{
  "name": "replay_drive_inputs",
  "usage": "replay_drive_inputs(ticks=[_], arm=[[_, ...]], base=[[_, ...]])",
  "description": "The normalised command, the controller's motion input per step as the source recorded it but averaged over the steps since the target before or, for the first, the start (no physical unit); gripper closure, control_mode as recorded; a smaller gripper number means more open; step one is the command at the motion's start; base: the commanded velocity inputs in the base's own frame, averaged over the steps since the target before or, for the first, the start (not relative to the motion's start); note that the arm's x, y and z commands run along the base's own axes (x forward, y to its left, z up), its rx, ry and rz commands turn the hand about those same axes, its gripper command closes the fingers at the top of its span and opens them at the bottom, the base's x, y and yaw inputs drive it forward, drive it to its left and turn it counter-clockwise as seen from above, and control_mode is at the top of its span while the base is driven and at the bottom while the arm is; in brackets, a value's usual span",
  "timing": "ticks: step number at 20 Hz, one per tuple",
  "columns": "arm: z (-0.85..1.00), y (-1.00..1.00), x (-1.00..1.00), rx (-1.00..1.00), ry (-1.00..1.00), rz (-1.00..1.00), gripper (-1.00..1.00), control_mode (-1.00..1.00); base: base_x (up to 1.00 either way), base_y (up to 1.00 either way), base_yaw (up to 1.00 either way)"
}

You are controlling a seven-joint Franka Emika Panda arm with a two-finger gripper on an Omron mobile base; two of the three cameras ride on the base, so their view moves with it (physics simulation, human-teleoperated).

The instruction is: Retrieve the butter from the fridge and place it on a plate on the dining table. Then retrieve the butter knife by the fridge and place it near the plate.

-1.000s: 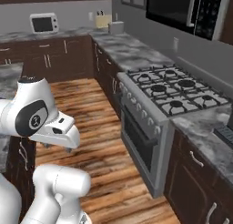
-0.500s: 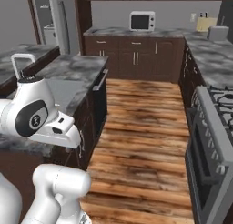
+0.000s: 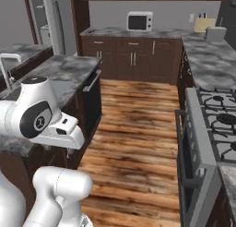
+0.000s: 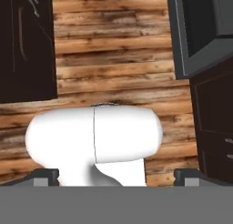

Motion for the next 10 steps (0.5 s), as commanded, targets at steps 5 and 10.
replay_drive_inputs(ticks=[5, 10], arm=[[0.0, 0.0, 0.0, 0.0, 0.0, 0.0, -1.0, 1.0], [0.0, 0.0, 0.0, 0.0, 0.0, 0.0, -1.0, 1.0]], base=[[0.97, -0.01, -0.07], [1.0, -0.26, -0.03]])
